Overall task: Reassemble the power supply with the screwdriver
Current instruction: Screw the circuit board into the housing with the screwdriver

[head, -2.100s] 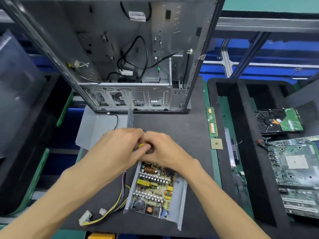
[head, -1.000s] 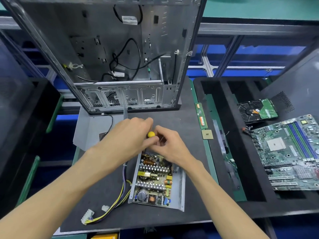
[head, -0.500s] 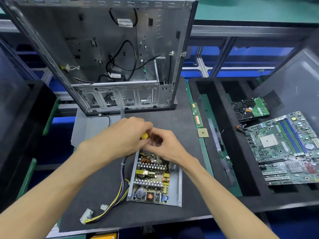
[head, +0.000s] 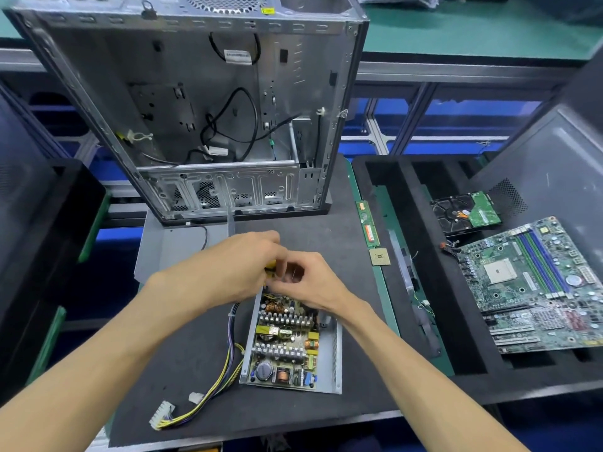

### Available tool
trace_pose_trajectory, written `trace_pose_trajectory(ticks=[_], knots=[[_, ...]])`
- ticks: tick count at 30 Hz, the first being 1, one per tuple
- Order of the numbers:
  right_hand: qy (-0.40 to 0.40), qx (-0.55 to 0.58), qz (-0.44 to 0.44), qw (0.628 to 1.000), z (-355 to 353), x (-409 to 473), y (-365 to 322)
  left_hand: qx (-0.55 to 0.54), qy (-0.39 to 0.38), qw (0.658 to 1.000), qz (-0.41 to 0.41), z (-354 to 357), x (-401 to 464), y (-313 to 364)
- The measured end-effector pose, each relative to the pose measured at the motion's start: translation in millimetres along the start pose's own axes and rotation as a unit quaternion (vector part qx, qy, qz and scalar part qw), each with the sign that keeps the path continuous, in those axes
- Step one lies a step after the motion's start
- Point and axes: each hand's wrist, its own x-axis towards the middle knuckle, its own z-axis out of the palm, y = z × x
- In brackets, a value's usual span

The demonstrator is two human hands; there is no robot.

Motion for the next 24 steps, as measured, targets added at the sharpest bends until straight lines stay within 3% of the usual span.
trace_pose_trajectory(ticks=[6, 12, 16, 24], knots=[[-0.005, 0.023, 0.022, 0.999, 0.8, 0.9, 3.3, 0.062, 0.066, 0.995, -0.043, 7.5, 0.2, 2.3], [-0.012, 0.012, 0.033, 0.999, -1.8, 0.6, 3.0, 0.042, 0.052, 0.998, 0.001, 8.6, -0.6, -2.1], [-0.021, 0.024, 0.033, 0.999, -2.1, 0.8, 1.7, 0.087, 0.101, 0.99, -0.048, 13.4, 1.3, -1.4], [-0.001, 0.013, 0.014, 1.0, 0.4, 0.8, -0.1, 0.071, 0.071, 0.995, 0.006, 6.2, 5.3, 0.6]])
